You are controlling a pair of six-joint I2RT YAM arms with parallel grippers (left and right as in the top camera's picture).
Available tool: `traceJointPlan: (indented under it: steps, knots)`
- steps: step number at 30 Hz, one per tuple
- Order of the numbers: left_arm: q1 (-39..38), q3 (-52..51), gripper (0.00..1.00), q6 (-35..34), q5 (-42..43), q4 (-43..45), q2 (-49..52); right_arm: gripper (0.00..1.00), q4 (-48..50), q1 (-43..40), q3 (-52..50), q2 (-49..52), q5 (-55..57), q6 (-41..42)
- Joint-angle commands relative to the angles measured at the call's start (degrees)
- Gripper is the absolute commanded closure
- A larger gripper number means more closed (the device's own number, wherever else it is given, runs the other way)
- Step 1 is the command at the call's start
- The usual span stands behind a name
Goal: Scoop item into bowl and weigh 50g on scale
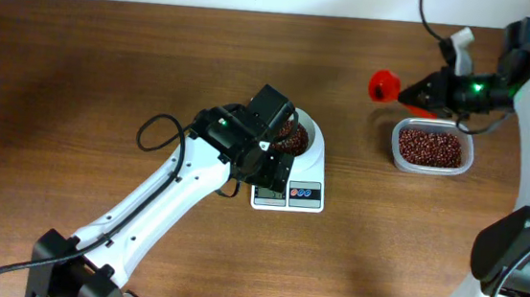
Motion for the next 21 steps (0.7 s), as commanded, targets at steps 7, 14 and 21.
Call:
traceJointPlan:
  steps: [7,14,21]
  knots:
    - [-0.24,-0.17,0.01,-0.76,-0.81,0.07,0.31,0.96,-7.56,-5.64,0.9,-1.27,42.8,13.31]
    - [-0.24,-0.17,0.01,-0.76,-0.81,0.07,0.31,0.92,-0.68,9.01,0.9,-1.27,62.42,13.73]
    - [-0.24,-0.17,0.01,-0.76,-0.81,0.07,0.31,0.96,1.07,10.56,0.9,-1.16,22.4,5.66]
